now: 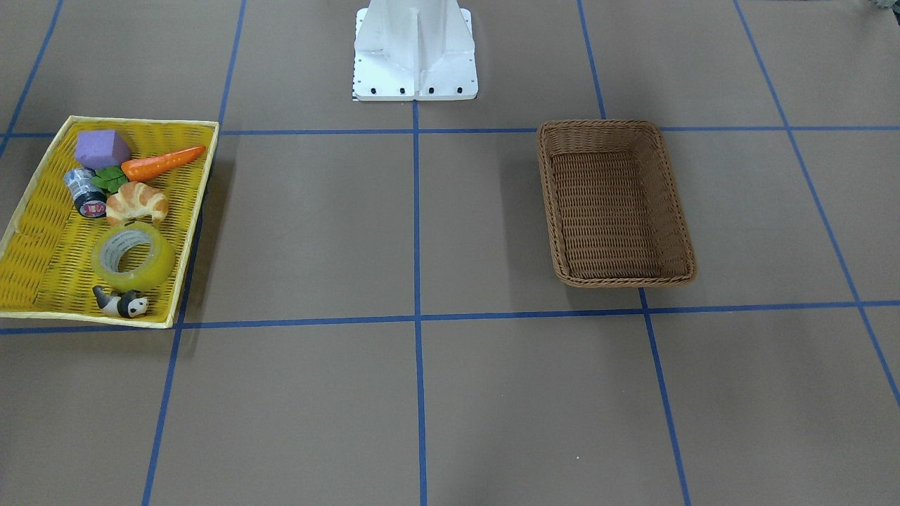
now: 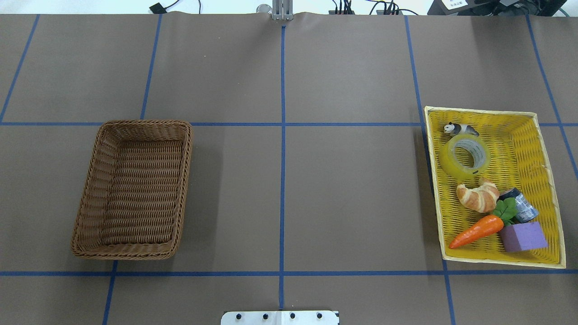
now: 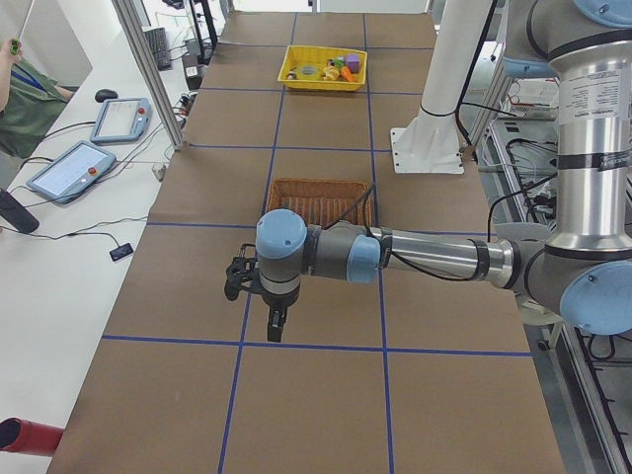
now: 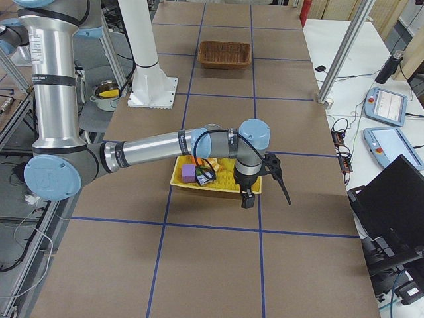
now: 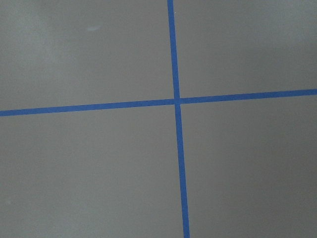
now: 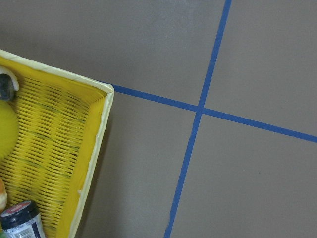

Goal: Move tape to another basket

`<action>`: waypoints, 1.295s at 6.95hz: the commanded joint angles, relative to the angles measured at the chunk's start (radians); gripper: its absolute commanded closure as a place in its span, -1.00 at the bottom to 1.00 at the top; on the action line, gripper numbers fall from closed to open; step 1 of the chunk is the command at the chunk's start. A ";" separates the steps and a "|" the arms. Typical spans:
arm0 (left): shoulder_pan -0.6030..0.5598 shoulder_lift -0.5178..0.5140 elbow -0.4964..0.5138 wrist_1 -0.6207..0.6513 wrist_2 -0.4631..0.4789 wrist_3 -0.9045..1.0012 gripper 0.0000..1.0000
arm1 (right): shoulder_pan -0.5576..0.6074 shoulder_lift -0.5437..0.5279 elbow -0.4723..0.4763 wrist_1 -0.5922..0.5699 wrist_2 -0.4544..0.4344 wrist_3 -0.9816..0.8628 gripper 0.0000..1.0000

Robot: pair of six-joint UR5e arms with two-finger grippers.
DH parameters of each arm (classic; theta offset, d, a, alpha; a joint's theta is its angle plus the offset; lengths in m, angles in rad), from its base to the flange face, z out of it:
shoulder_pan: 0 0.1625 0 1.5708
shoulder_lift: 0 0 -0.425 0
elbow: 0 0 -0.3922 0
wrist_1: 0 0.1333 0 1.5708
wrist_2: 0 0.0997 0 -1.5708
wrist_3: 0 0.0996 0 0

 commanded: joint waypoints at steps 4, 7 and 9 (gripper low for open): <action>-0.001 0.000 -0.001 0.001 0.000 -0.002 -0.97 | -0.001 -0.003 0.004 0.003 0.003 0.002 -1.00; 0.001 -0.001 -0.012 0.002 -0.002 -0.005 -0.97 | -0.003 0.014 0.027 0.120 0.006 0.047 -1.00; -0.001 -0.003 -0.033 0.002 -0.009 -0.005 -0.97 | -0.038 0.079 0.043 0.127 -0.005 0.048 -1.00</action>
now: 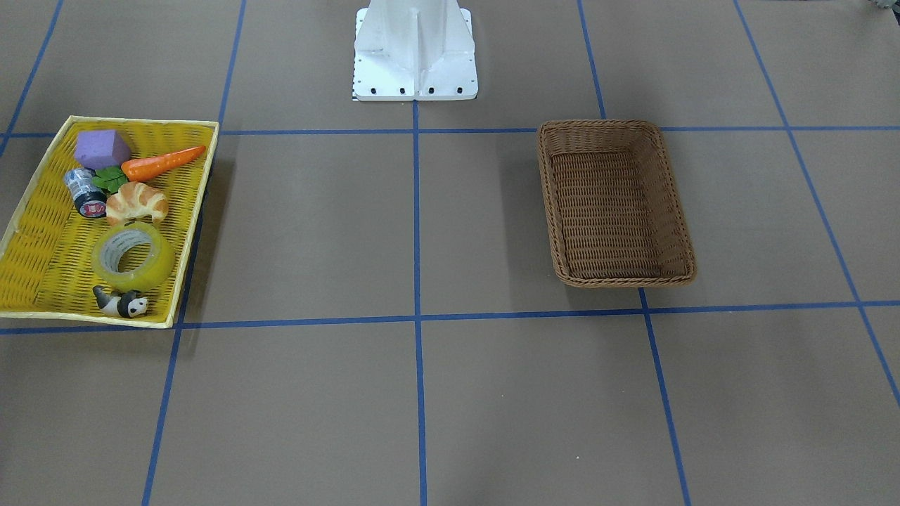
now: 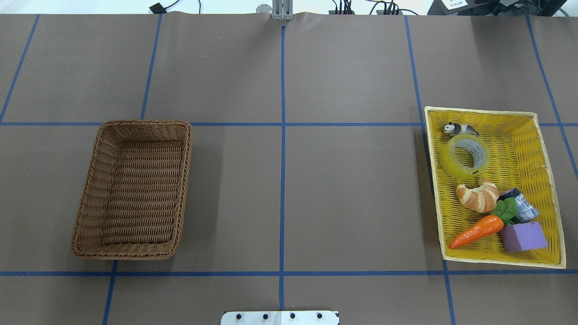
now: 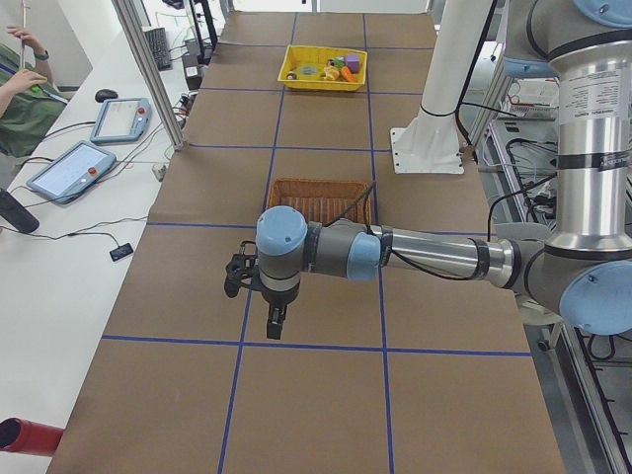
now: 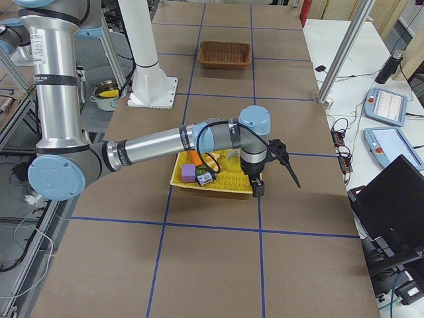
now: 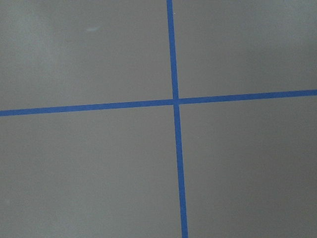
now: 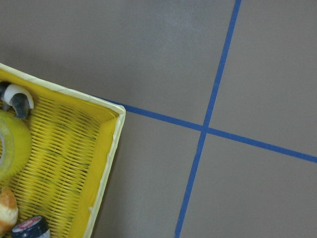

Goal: Move tape to another basket

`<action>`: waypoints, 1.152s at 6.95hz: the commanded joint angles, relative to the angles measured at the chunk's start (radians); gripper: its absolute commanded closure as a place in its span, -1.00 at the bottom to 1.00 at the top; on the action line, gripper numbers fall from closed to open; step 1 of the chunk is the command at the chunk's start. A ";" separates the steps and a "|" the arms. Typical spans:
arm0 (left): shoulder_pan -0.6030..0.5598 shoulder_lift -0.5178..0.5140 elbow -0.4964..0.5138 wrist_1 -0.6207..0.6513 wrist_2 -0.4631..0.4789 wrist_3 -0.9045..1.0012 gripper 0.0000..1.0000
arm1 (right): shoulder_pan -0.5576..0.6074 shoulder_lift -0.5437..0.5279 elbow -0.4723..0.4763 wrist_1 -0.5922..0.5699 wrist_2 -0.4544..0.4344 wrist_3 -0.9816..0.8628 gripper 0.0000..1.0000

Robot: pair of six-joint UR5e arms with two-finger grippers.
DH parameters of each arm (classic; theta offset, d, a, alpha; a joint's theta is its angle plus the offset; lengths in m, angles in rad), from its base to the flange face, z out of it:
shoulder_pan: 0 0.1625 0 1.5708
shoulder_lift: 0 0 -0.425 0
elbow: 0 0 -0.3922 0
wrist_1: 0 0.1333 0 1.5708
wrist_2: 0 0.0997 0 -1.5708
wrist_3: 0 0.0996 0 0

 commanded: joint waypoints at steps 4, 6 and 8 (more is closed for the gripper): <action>0.015 -0.014 -0.039 -0.017 -0.010 -0.005 -0.97 | -0.336 0.074 -0.056 0.370 0.008 0.251 -1.00; 0.015 -0.012 -0.039 -0.018 -0.010 -0.002 -0.97 | -0.459 0.102 -0.108 0.374 -0.012 0.463 -1.00; 0.013 -0.011 -0.040 -0.018 -0.010 -0.002 -0.97 | -0.459 0.071 -0.108 0.354 0.005 0.468 -1.00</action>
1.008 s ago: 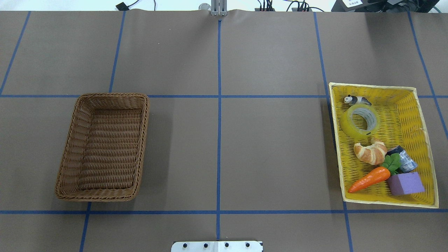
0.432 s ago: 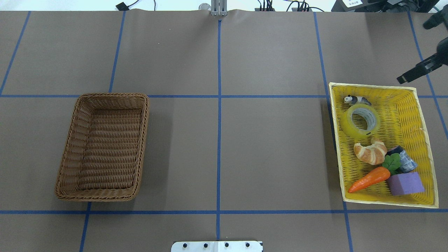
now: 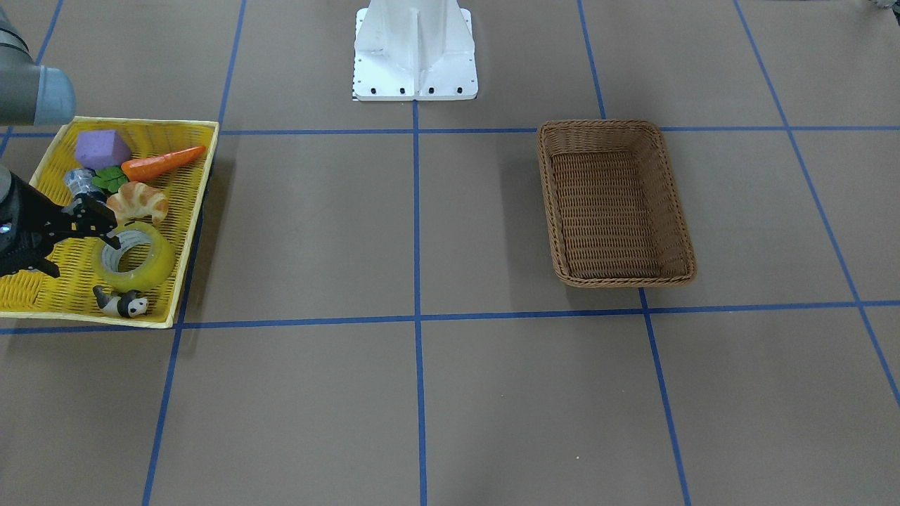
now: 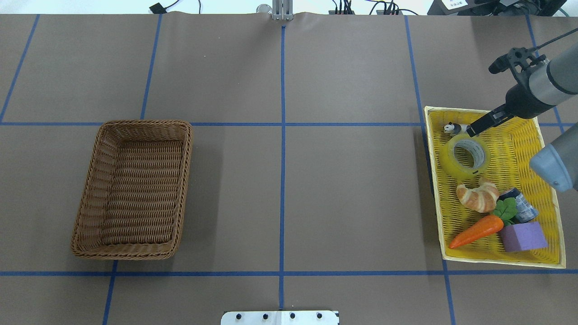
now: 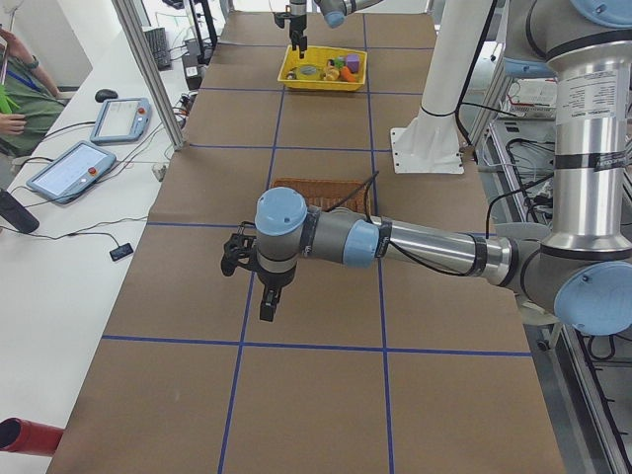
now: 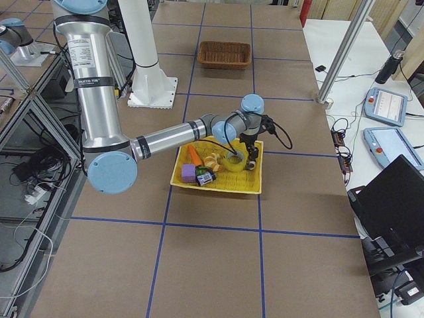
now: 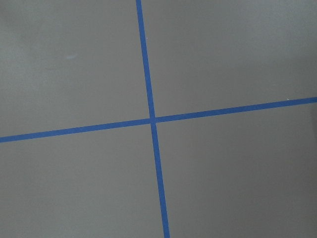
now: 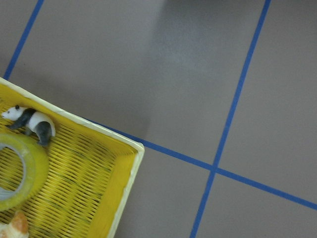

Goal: Move tape to another basket

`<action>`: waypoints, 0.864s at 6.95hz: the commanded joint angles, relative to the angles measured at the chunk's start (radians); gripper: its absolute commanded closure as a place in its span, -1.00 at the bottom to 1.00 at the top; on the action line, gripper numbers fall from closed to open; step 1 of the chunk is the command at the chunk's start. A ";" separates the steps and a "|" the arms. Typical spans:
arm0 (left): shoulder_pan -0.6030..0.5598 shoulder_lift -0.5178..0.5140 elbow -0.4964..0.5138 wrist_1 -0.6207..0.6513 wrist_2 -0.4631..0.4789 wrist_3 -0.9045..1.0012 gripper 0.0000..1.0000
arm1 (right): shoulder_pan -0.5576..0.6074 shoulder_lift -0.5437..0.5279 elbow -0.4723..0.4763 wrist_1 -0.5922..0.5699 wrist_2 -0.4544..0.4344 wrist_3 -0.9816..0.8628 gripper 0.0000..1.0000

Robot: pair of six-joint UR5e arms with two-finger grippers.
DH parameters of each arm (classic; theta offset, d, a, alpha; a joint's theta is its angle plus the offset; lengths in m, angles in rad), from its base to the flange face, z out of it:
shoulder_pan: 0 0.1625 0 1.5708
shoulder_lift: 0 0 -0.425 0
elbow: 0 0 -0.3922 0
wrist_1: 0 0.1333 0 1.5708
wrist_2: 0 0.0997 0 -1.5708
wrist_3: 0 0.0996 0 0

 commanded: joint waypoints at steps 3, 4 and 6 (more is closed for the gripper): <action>-0.001 0.007 -0.006 -0.008 -0.003 0.002 -0.97 | -0.032 -0.027 -0.095 -0.012 0.004 0.015 -1.00; -0.001 0.009 -0.004 -0.012 -0.003 0.002 -0.97 | -0.046 -0.024 -0.119 -0.004 0.004 0.015 -1.00; -0.001 0.009 -0.006 -0.014 -0.003 0.002 -0.97 | -0.060 -0.007 -0.142 -0.010 0.004 0.015 -1.00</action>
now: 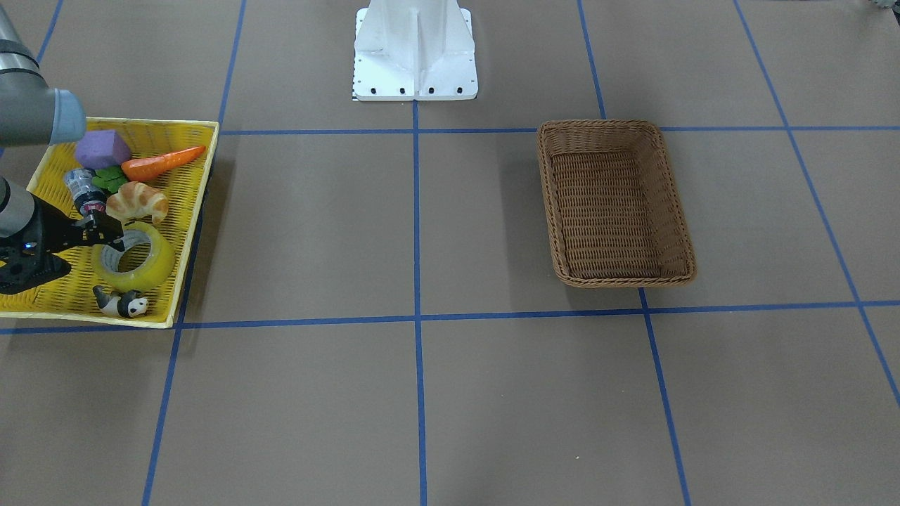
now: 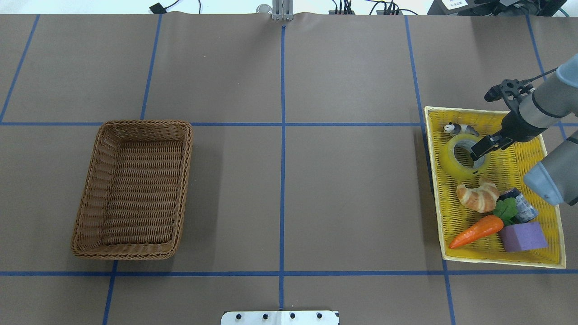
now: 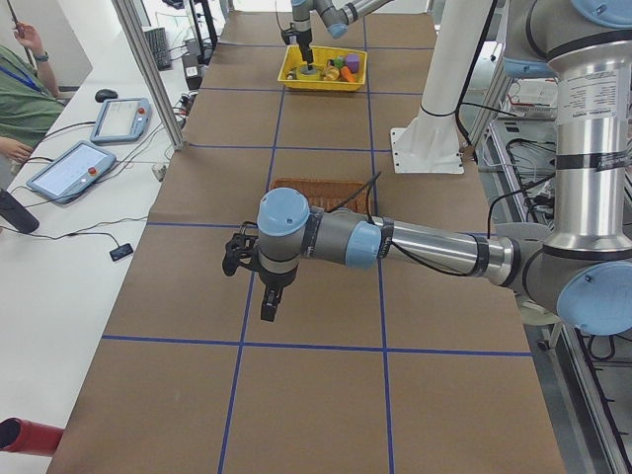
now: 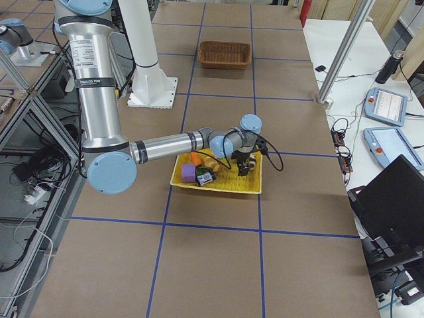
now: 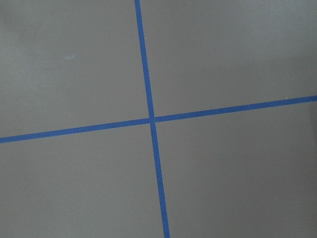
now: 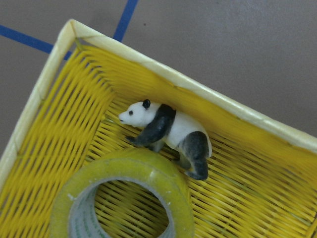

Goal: Move tape to another basket

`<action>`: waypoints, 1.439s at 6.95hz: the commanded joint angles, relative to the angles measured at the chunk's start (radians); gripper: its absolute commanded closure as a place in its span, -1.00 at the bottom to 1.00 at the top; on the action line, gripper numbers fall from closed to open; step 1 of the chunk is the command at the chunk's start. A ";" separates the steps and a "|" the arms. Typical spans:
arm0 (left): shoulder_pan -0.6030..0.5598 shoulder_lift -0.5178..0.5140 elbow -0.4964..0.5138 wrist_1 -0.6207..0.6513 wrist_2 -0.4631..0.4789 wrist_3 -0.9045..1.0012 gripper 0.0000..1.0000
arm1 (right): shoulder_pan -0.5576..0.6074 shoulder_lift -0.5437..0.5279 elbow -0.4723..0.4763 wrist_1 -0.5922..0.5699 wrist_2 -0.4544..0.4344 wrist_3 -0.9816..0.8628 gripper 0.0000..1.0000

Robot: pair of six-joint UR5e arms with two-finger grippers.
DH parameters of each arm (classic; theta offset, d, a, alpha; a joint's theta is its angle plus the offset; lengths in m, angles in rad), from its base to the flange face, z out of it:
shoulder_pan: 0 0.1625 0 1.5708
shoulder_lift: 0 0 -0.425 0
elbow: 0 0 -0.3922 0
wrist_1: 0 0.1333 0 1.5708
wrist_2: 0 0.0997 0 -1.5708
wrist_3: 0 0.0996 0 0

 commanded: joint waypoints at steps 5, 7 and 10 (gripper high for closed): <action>0.000 0.002 -0.001 -0.001 -0.014 0.000 -0.97 | -0.003 0.010 0.024 0.012 0.060 -0.002 1.00; 0.000 0.002 0.002 -0.001 -0.014 0.000 -0.97 | 0.069 0.001 0.098 0.006 0.143 0.000 1.00; 0.002 -0.022 -0.006 -0.045 -0.014 -0.011 -0.97 | 0.123 0.117 0.187 0.016 0.208 0.131 1.00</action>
